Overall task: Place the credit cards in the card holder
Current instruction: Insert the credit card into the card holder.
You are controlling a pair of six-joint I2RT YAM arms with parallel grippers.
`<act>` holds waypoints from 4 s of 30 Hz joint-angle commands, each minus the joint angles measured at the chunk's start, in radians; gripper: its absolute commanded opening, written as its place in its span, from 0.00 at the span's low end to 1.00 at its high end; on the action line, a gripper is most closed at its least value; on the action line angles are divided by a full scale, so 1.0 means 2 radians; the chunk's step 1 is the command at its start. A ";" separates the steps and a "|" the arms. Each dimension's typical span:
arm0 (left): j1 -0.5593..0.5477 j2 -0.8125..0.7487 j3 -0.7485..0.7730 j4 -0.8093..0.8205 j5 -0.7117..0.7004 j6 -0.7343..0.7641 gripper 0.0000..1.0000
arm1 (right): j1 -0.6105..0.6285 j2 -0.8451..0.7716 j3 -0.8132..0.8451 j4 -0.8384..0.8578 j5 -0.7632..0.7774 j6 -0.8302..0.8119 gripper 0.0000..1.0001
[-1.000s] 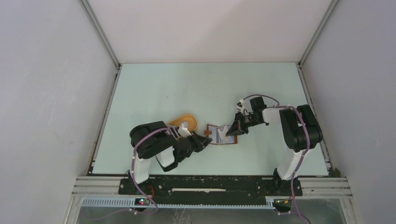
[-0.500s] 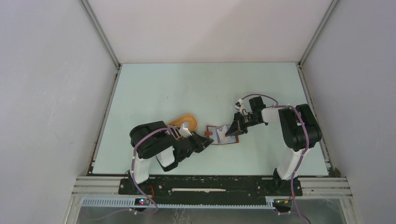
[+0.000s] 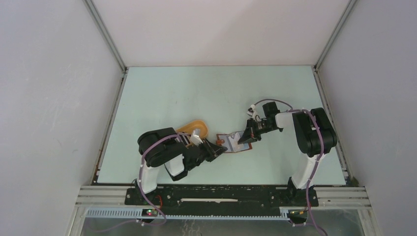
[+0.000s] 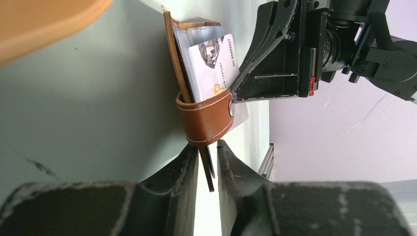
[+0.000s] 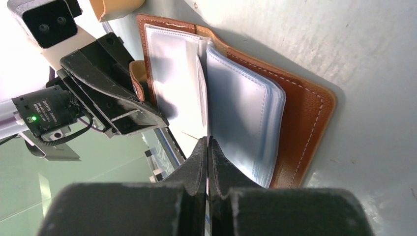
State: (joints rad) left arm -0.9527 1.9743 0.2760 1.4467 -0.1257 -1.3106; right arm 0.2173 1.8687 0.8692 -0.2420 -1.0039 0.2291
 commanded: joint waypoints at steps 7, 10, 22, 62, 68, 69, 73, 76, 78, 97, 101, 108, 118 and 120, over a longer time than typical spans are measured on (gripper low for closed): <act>0.010 0.017 0.001 0.025 0.012 0.001 0.26 | -0.001 0.015 0.024 -0.029 0.018 -0.038 0.00; 0.011 0.022 0.003 0.023 0.014 0.002 0.25 | 0.000 0.020 0.027 -0.030 0.019 -0.038 0.00; 0.012 0.027 0.010 0.020 0.024 0.003 0.13 | 0.007 0.048 0.041 -0.039 0.013 -0.043 0.00; 0.012 0.010 0.000 0.030 0.055 -0.020 0.06 | 0.015 0.040 0.070 -0.072 0.063 -0.058 0.15; 0.012 0.008 0.001 0.031 0.059 -0.022 0.06 | 0.024 0.043 0.076 -0.080 0.065 -0.064 0.15; 0.012 0.007 0.000 0.032 0.059 -0.023 0.06 | 0.024 0.042 0.076 -0.082 0.064 -0.065 0.15; 0.013 0.003 0.000 0.032 0.068 -0.023 0.06 | 0.023 0.041 0.078 -0.083 0.063 -0.068 0.16; 0.014 0.000 -0.001 0.033 0.076 -0.023 0.06 | 0.025 0.043 0.080 -0.085 0.060 -0.070 0.16; 0.015 -0.002 -0.001 0.033 0.078 -0.023 0.06 | 0.026 0.043 0.081 -0.088 0.062 -0.071 0.16; 0.024 -0.016 -0.008 0.034 0.093 -0.026 0.06 | 0.033 0.048 0.094 -0.111 0.036 -0.092 0.18; 0.025 -0.019 -0.008 0.034 0.097 -0.027 0.06 | 0.033 0.050 0.096 -0.114 0.035 -0.094 0.18; 0.026 -0.017 -0.005 0.034 0.101 -0.028 0.06 | 0.038 0.057 0.100 -0.118 0.022 -0.099 0.18; 0.034 -0.029 -0.007 0.035 0.114 -0.029 0.06 | 0.037 0.064 0.101 -0.120 -0.003 -0.100 0.17; 0.034 -0.031 -0.006 0.035 0.118 -0.029 0.06 | 0.035 0.067 0.101 -0.119 -0.009 -0.100 0.17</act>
State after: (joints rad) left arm -0.8871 1.9663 0.2695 1.4342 0.0612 -1.3621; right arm 0.2707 1.9827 1.0531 -0.4805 -0.9951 0.0490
